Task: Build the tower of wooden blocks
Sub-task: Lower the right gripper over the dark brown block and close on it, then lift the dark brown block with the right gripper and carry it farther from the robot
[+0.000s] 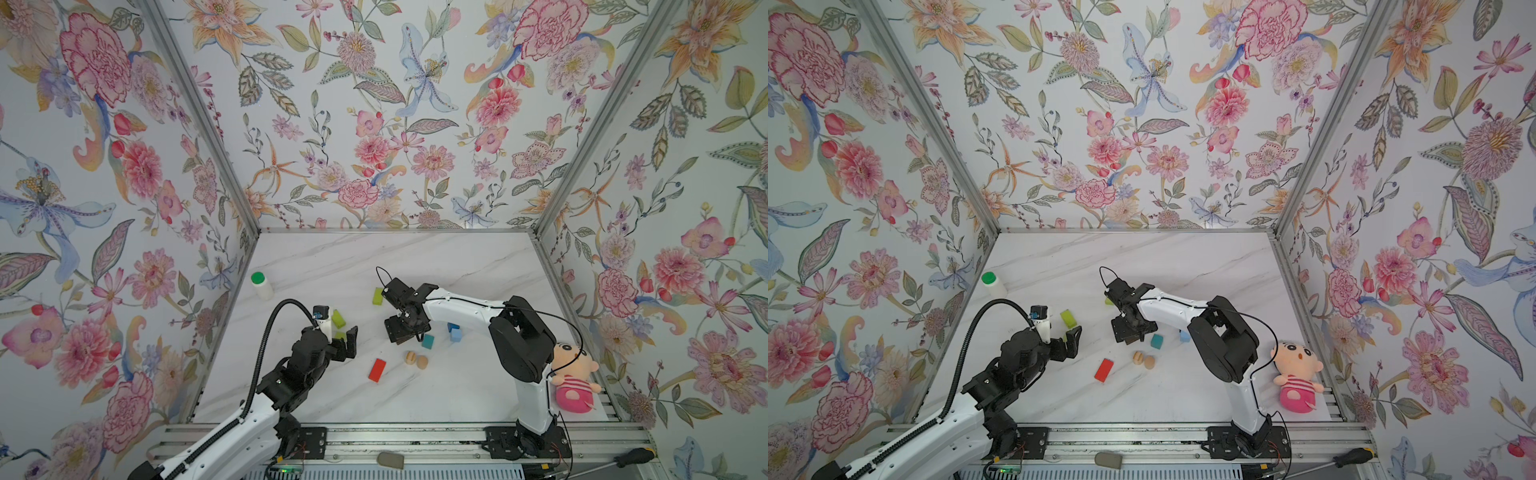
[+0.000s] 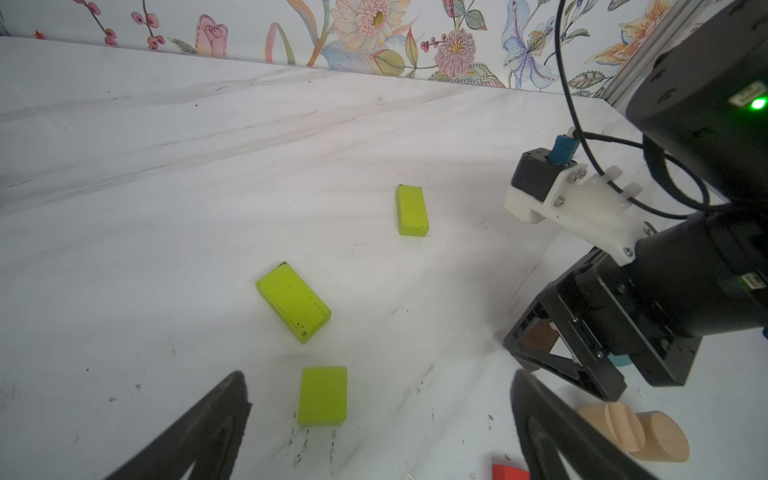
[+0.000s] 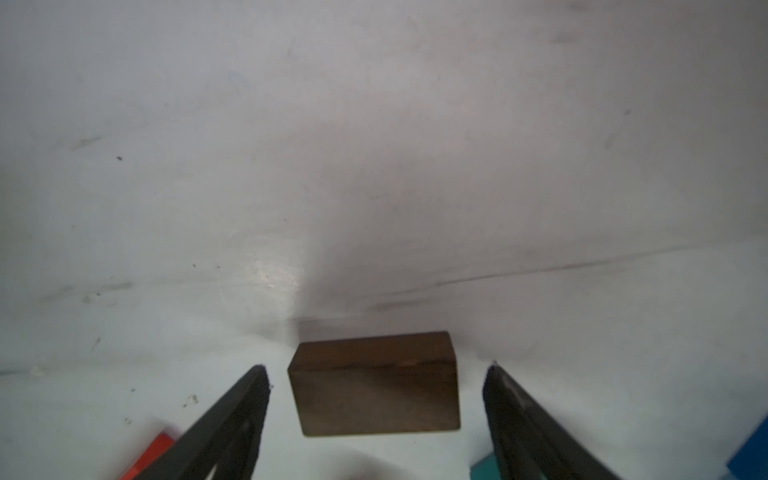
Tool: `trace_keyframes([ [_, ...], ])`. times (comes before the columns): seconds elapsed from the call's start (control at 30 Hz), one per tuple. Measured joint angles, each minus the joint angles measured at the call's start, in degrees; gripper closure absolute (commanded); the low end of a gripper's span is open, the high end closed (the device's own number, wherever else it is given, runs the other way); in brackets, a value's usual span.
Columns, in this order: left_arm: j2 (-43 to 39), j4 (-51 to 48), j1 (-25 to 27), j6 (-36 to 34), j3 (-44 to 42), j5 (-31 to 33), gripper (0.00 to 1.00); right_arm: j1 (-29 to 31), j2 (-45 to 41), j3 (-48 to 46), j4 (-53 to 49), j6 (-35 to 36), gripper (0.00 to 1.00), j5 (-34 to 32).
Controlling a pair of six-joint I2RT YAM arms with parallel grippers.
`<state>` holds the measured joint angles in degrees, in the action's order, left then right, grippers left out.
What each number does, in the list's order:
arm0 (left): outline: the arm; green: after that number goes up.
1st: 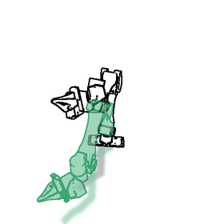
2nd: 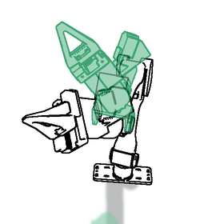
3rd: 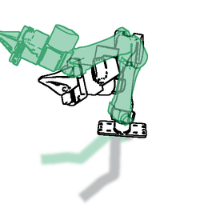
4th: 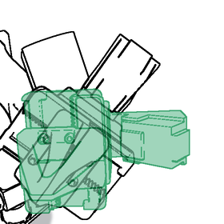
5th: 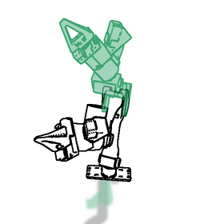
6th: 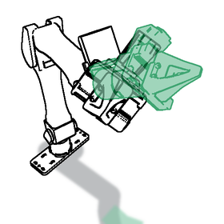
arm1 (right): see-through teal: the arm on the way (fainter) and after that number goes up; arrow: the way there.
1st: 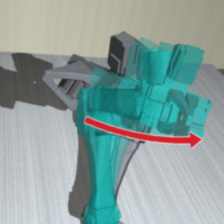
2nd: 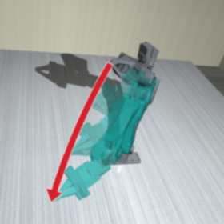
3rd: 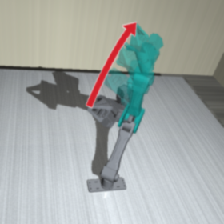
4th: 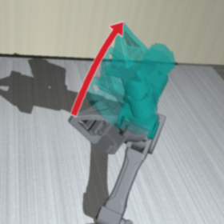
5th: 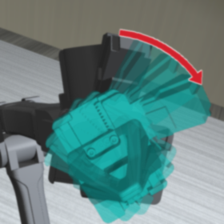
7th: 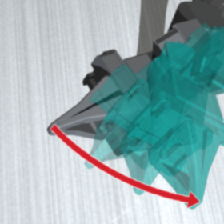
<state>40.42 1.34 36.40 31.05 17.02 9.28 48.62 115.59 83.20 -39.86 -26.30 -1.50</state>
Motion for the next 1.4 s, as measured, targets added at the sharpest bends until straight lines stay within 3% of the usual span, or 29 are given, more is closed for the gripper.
trace_keyframes([
  [0.33,0.52,0.39,0.0,-0.24,0.0,0.15,0.01,-1.16,1.11,1.29,0.04,0.31,0.31,1.11],
  [0.57,0.52,0.39,0.0,-0.31,0.0,0.17,0.01,-1.95,1.77,1.55,0.0,0.48,0.18,2.21],
  [0.77,0.5,0.37,0.0,-0.42,0.0,0.2,0.01,-1.51,1.77,1.55,-0.17,0.39,0.17,2.43],
  [1.4,-0.42,0.37,0.0,-0.39,0.0,0.2,0.01,-1.38,1.77,1.55,-1.51,-1.29,0.36,1.42],
])
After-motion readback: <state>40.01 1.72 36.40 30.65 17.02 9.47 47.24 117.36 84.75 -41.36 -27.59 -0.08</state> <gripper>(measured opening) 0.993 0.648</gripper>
